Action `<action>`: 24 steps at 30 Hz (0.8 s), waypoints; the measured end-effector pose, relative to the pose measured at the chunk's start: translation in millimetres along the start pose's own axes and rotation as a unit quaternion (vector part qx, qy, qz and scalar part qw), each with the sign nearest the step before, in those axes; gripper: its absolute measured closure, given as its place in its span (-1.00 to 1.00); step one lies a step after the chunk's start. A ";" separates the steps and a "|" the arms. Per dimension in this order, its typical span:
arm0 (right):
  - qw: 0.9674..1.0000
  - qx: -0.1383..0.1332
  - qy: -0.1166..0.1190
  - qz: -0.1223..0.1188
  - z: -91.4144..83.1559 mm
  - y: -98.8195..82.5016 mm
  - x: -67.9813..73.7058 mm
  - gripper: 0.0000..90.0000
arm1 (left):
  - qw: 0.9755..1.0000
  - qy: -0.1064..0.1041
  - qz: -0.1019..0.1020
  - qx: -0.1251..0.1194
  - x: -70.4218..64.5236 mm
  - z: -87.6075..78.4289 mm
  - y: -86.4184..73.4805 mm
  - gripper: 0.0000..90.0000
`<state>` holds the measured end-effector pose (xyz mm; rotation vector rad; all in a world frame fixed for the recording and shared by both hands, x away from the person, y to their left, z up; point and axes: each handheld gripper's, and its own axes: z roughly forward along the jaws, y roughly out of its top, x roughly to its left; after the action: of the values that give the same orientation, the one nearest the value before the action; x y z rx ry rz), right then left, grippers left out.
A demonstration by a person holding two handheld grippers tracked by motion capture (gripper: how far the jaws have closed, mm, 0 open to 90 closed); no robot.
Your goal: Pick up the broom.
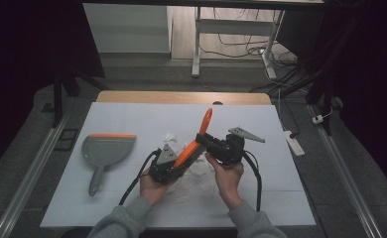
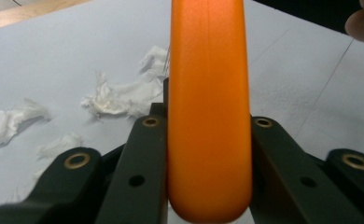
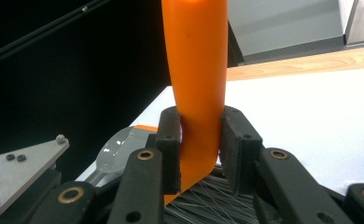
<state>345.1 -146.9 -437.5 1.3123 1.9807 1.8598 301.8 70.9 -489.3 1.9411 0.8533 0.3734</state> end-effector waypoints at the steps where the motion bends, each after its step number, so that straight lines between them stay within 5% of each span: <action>1: 1.000 0.001 0.001 -0.003 0.6 -0.1 0.0 0.56 | 1.000 0.000 0.002 0.002 0.5 -0.3 0.0 0.73; 6: 1.000 0.012 0.005 -0.007 2.5 0.9 -2.0 0.52 | 1.000 -0.001 0.007 0.012 5.0 -2.9 0.8 0.75; 15: 0.997 0.031 0.006 -0.065 -6.6 10.4 -2.0 0.16 | 1.000 0.007 0.004 0.030 26.1 -18.9 4.4 0.76; 24: 0.983 0.095 0.005 -0.156 -16.5 18.4 -3.4 -0.02 | 0.997 0.011 0.036 0.070 36.1 -33.5 9.7 0.76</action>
<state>346.1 -163.9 -419.4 0.9617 2.2619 1.5698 312.1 114.8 -467.3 2.1037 0.8450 0.3864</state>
